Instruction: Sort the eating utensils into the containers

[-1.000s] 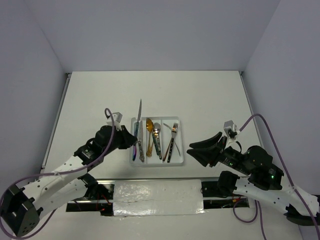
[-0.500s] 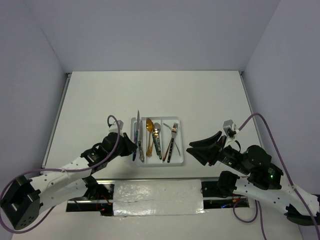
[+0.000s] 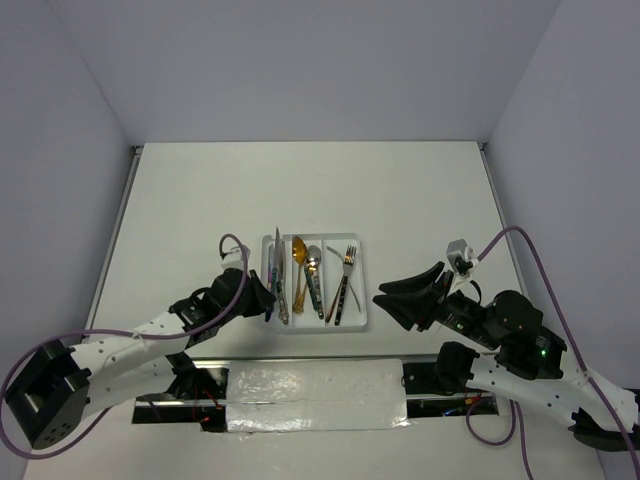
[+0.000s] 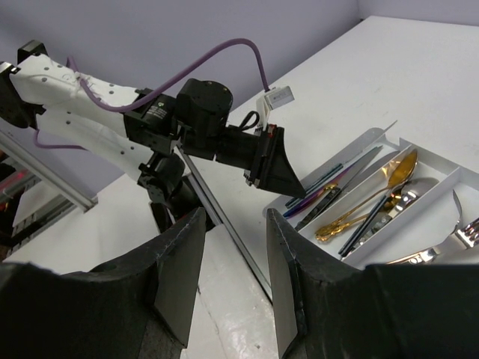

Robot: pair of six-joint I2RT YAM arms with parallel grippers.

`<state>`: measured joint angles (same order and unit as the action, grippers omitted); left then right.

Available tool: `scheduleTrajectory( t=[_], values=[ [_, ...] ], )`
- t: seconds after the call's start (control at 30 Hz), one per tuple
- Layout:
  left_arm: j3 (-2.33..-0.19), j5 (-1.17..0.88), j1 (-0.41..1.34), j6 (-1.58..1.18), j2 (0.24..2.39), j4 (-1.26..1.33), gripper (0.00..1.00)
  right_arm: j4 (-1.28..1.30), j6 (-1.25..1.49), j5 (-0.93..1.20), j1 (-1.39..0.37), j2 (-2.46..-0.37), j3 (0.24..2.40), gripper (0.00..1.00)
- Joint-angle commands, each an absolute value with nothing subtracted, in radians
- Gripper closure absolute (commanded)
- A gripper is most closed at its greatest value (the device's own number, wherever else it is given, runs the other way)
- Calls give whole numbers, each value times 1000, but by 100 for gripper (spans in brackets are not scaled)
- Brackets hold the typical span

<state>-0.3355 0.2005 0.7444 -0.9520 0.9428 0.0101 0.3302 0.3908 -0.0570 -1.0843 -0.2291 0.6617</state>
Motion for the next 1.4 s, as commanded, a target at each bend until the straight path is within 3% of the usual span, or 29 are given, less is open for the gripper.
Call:
scheduleTrajectory(
  t=[0.0, 0.5, 0.7, 0.73, 0.77, 0.87, 0.93, 0.97, 1.2, 1.3, 1.37],
  values=[
    [-336, 210, 759, -976, 957, 69, 100, 307, 374, -68, -1092, -238, 672, 54],
    [-324, 238, 821, -994, 999, 47, 98, 296, 374, -60, -1092, -244, 667, 54],
    [-360, 242, 822, -968, 1003, 20, 79, 295, 376, -51, -1091, -249, 667, 54],
    [-368, 247, 822, -966, 1000, 3, 74, 295, 376, -54, -1092, -247, 667, 54],
    [-376, 252, 821, -963, 996, -6, 62, 295, 376, -57, -1092, -247, 666, 54],
    [-423, 281, 822, -943, 976, -93, 48, 290, 374, -61, -1092, -252, 661, 54],
    [-478, 297, 822, -916, 962, -138, 32, 285, 374, -54, -1092, -267, 661, 54],
    [-500, 314, 822, -905, 960, -184, 1, 284, 376, -49, -1092, -275, 663, 54],
    [-712, 215, 822, -688, 991, -195, 1, 333, 365, -77, -1092, -299, 712, 52],
    [-836, 146, 822, -574, 1058, -192, 1, 348, 382, -147, -1092, -298, 718, 44],
    [-905, 134, 824, -526, 1092, -181, 1, 365, 396, -224, -1092, -305, 730, 15]
  ],
)
